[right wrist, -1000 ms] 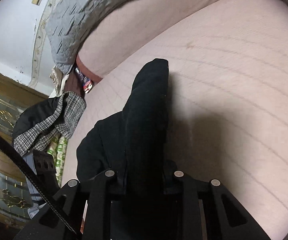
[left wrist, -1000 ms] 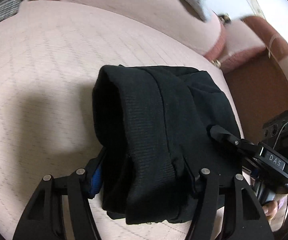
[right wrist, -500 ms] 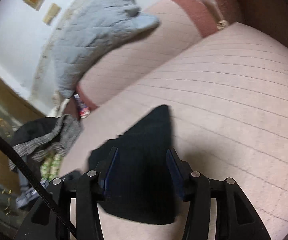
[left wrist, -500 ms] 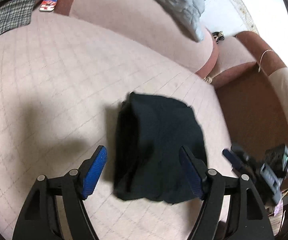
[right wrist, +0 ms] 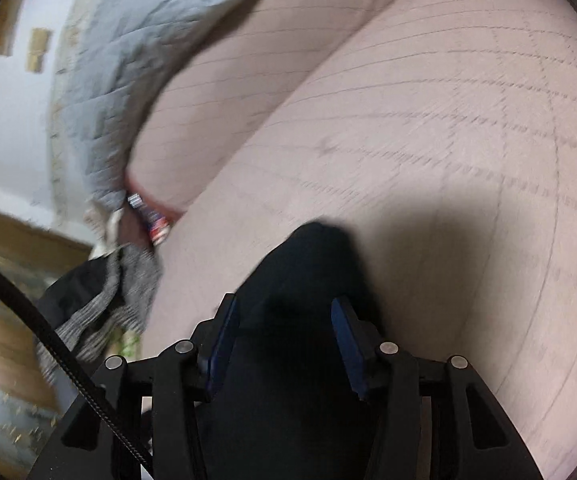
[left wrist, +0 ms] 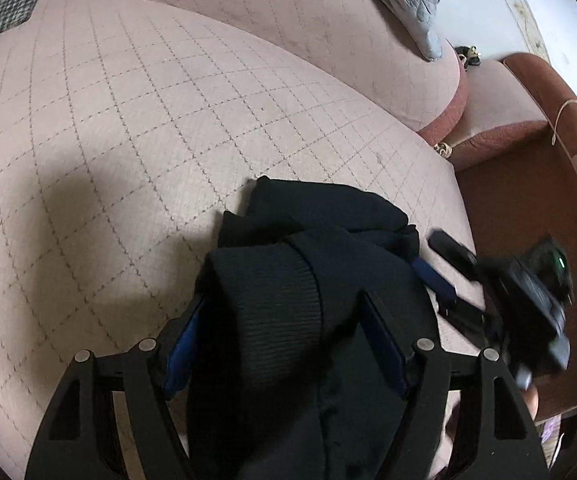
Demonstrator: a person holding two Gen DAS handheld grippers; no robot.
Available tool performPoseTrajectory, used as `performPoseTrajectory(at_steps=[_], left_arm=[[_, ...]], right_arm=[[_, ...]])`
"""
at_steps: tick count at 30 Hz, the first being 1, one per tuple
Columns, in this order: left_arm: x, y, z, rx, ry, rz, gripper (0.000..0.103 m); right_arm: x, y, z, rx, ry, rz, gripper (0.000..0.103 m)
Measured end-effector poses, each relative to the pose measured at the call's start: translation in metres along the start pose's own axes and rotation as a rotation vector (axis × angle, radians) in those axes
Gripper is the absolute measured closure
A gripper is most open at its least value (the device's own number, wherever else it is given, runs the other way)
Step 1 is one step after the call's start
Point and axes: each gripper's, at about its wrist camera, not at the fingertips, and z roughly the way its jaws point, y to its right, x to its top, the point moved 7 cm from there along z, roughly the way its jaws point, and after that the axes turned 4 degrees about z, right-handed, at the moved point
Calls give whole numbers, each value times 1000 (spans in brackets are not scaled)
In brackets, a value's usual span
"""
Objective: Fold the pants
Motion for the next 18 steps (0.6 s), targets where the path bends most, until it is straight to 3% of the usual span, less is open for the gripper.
performPoseTrajectory(at_steps=[2,9,13,18], left_arm=[[2,-4,3,9,0,3,26],[-3,-14,-11,-28,-5,-46,23],[-18,-8,-42,16,33,2,23],[-55,7,-87,156,125,134,23]], right_arm=[[11,13,4,-60,28,16,51],[12,23,-50,-75,140,30,50],[-18,23,-94,-84,176,-9,49],[-89,17,-126,-152,180,-123,48]])
